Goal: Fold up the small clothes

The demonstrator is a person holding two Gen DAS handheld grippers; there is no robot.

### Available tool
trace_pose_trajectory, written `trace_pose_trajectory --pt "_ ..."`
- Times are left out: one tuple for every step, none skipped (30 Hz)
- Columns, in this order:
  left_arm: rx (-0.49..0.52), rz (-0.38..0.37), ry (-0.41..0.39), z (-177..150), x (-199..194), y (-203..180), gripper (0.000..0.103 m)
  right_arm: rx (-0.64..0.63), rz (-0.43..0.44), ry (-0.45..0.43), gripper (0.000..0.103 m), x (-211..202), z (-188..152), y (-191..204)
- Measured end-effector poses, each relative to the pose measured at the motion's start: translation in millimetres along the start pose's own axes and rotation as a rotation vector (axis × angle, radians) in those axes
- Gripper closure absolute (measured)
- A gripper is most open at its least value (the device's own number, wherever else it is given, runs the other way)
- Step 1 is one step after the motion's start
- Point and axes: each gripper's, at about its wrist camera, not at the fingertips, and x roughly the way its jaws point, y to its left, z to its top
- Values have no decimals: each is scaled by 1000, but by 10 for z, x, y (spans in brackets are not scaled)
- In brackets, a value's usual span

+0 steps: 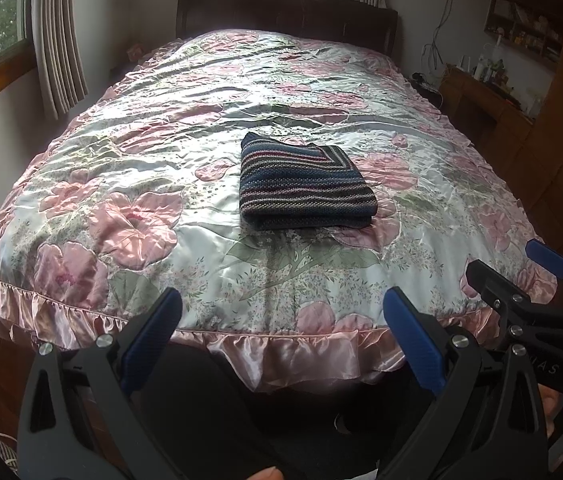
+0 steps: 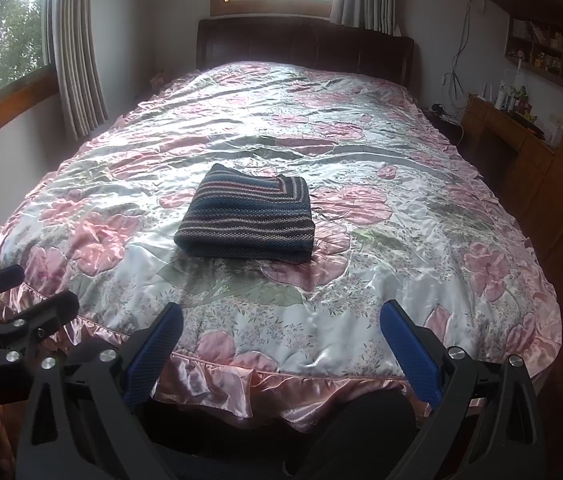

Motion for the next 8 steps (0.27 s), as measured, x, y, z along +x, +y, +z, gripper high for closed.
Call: trace_pose_trajectory --pt "0 0 0 -1 0 1 3 -2 1 1 4 2 -1 3" --pt "1 1 0 -3 -1 1 3 -2 0 3 4 3 2 1" --pt "1 2 0 0 1 1 3 2 -6 5 4 6 2 -4" --pt "0 1 0 -1 0 2 3 3 -6 5 4 3 -1 -5" --pt "-2 3 -2 -3 -2 5 3 0 -2 6 4 5 -1 -5" --pt "-5 3 -4 -7 -10 5 3 -1 -3 7 4 7 -1 -9" --pt "-6 2 -4 -11 -16 5 3 0 -4 7 4 7 -2 -6" --pt "-6 1 -3 -15 -21 5 3 1 -3 6 4 5 -3 -11"
